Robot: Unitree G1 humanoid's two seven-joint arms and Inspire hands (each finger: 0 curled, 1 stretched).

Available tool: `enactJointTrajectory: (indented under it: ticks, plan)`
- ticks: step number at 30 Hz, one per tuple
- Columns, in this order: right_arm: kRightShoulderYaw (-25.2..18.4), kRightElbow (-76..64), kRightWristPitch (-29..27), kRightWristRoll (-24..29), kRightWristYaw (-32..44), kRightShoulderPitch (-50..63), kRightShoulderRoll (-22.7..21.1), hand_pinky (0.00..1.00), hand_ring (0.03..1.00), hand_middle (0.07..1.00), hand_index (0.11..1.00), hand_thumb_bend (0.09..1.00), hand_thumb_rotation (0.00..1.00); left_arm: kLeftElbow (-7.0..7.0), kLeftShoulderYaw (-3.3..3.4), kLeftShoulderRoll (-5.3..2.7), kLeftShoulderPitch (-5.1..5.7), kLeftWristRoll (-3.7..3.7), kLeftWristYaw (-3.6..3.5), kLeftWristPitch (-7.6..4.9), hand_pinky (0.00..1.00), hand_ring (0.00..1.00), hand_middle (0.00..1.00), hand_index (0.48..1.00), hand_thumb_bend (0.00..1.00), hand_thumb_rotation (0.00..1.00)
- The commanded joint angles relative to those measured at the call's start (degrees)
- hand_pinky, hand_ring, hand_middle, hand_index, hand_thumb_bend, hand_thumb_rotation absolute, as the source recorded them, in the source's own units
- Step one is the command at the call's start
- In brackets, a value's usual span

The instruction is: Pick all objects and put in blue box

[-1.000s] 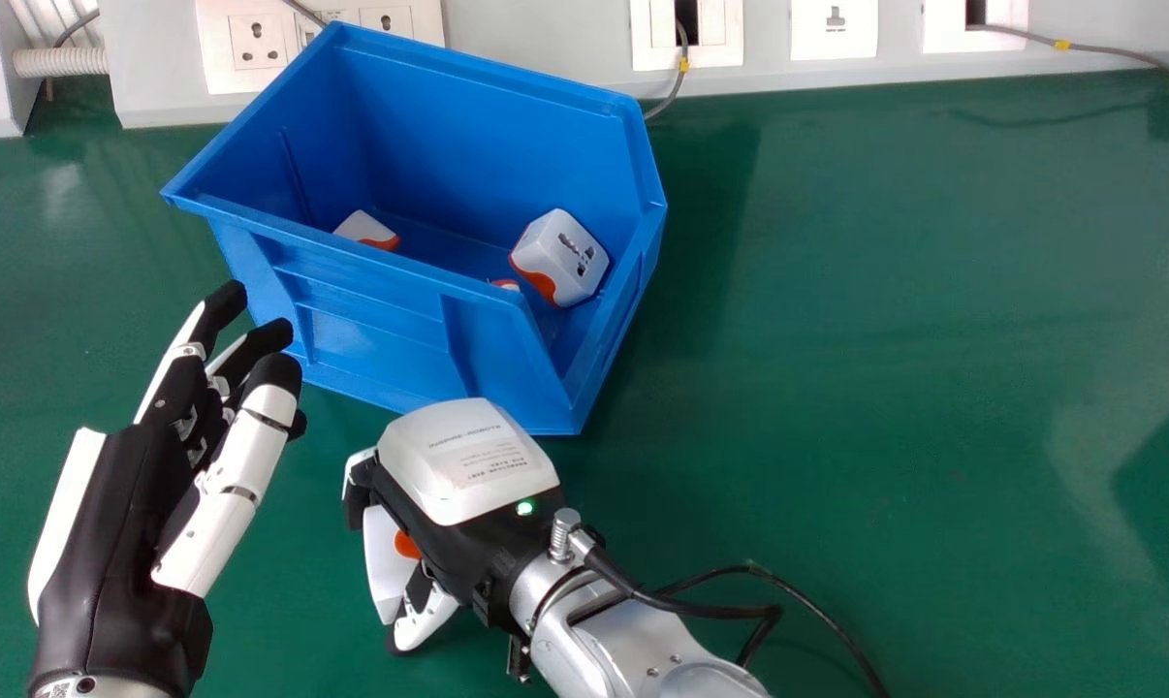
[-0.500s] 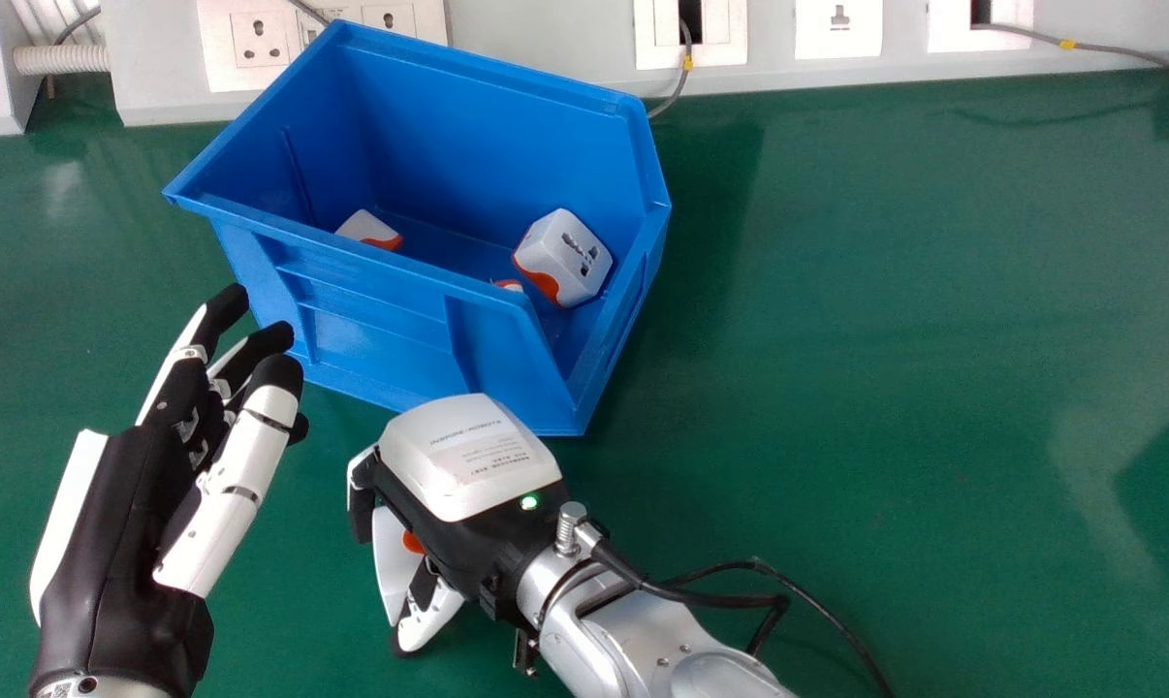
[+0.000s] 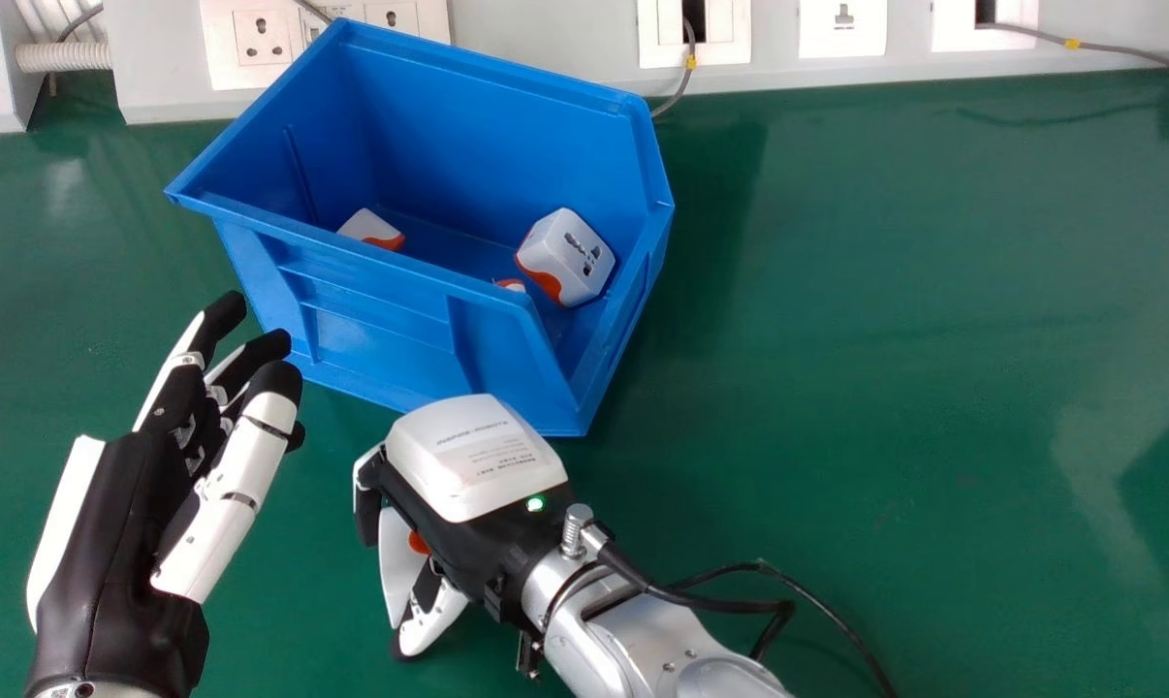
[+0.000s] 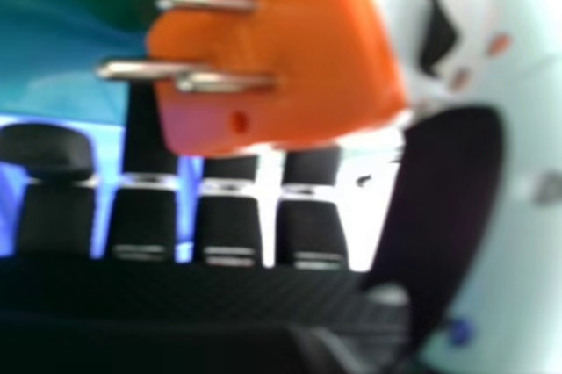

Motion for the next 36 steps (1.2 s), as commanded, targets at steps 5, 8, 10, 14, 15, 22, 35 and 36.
enactJointTrajectory:
  ticks: [5, 8, 10, 14, 15, 22, 35, 36]
  plan:
    - [-1.5, -7.5, 0.8, 1.1, 3.1, 2.8, -0.9, 0.18, 0.233, 0.452, 0.495, 0.52, 0.0, -0.84, 0.63, 0.76, -0.39, 0.17, -0.15, -0.37, 0.8, 0.88, 0.89, 0.936, 0.4, 0.65]
    - [-1.8, -9.4, 0.7, 1.2, 3.7, 3.6, -1.3, 0.24, 0.294, 0.48, 0.494, 0.517, 0.0, -0.71, 0.83, 0.83, -0.54, 0.09, -0.3, -0.37, 0.8, 0.88, 0.89, 0.936, 0.4, 0.65]
    - [-2.3, -11.9, 0.1, 1.6, 3.8, 4.8, -2.0, 0.26, 0.317, 0.491, 0.493, 0.516, 0.0, -0.22, 1.09, 0.92, -0.73, 0.0, -0.48, -0.61, 0.8, 0.88, 0.89, 0.936, 0.4, 0.64]
    - [-2.7, -16.5, -0.1, 1.8, 4.5, 7.1, -3.6, 0.3, 0.353, 0.508, 0.483, 0.514, 0.0, 0.57, 1.58, 1.1, -1.19, -0.25, -0.77, -0.93, 0.8, 0.88, 0.89, 0.936, 0.4, 0.64]
    - [-2.8, -18.2, 0.0, 1.7, 4.9, 7.9, -4.2, 0.3, 0.353, 0.508, 0.483, 0.514, 0.0, 0.83, 1.7, 1.15, -1.33, -0.3, -0.84, -1.06, 0.8, 0.88, 0.89, 0.936, 0.4, 0.64]
    - [-4.0, -30.2, 0.6, 0.2, 6.9, 13.2, -9.0, 0.32, 0.382, 0.52, 0.485, 0.512, 0.0, 2.38, 2.36, 1.32, -1.95, -0.51, -1.25, -1.88, 0.8, 0.88, 0.89, 0.936, 0.39, 0.64]
    - [-11.7, -50.6, -1.2, 4.2, 7.8, 26.9, -14.6, 0.32, 0.415, 0.53, 0.484, 0.5, 0.0, 6.16, 3.71, 1.8, -3.49, -0.46, -2.03, -4.29, 0.8, 0.88, 0.89, 0.936, 0.36, 0.62]
    - [-12.4, -52.2, -0.8, 4.3, 8.1, 28.2, -14.9, 0.32, 0.42, 0.531, 0.489, 0.498, 0.0, 6.38, 3.76, 1.8, -3.51, -0.46, -2.06, -4.62, 0.8, 0.88, 0.89, 0.936, 0.36, 0.62]
